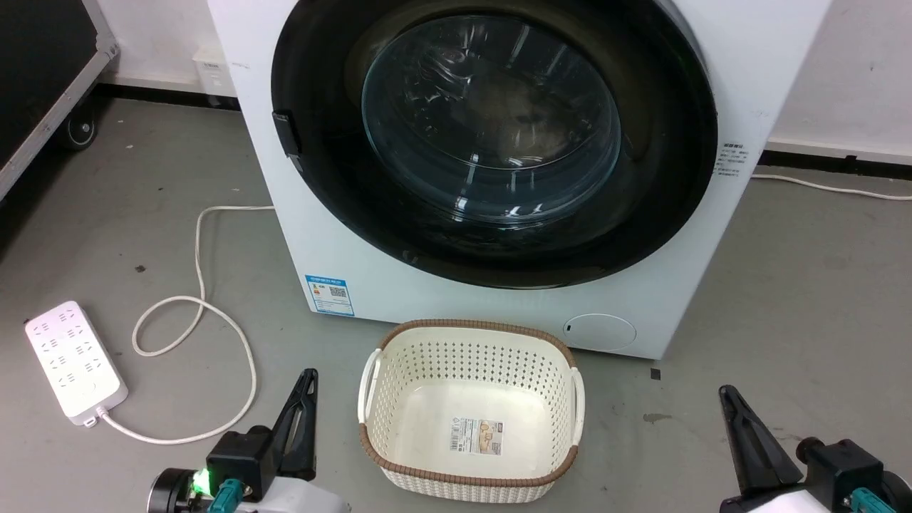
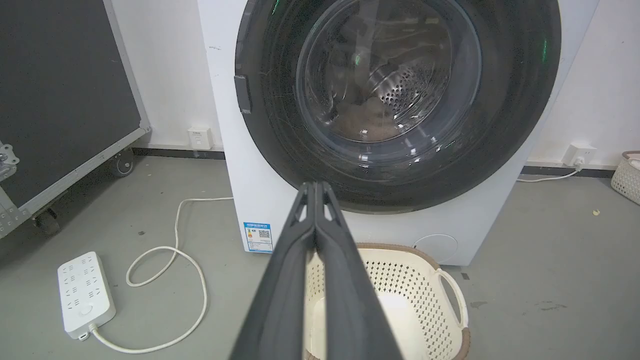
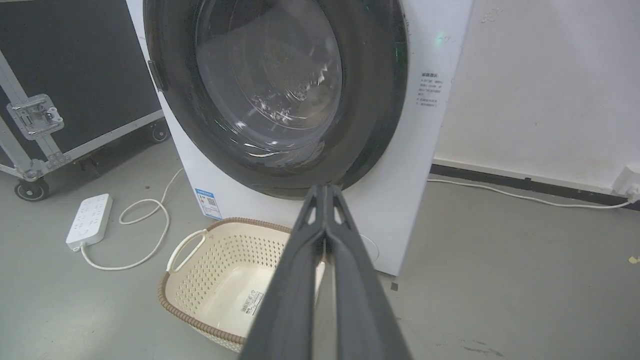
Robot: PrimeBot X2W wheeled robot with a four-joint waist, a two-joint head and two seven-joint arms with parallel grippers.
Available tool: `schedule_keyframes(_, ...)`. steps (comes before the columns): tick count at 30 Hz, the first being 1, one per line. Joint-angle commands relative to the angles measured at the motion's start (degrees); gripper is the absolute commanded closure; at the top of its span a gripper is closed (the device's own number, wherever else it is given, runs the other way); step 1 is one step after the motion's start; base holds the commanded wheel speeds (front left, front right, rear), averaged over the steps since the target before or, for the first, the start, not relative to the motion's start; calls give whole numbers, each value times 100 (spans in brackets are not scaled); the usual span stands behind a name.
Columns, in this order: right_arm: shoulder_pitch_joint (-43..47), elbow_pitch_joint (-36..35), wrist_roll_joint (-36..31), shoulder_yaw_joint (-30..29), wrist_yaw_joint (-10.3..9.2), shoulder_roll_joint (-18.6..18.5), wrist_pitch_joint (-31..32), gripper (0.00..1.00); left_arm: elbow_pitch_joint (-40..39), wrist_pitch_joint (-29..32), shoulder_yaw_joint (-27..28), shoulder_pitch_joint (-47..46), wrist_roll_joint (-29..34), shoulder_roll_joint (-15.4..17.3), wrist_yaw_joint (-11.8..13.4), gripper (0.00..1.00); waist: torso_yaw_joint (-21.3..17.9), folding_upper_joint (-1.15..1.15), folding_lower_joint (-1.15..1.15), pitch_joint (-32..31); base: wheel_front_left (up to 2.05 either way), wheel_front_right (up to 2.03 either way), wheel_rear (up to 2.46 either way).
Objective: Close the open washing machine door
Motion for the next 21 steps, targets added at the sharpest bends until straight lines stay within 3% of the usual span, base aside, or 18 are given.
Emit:
schedule_keyframes(1, -90, -45, -44, 14, -1, 13, 27, 100, -41, 37, 32, -39, 45, 1, 40, 100, 0, 0, 0, 1, 0, 0, 0)
schedule_keyframes(21, -176, -118, -105, 67, -2, 19, 251, 100, -132, 259, 121, -63, 125, 1, 85, 100, 0, 0, 0, 6, 0, 0, 0)
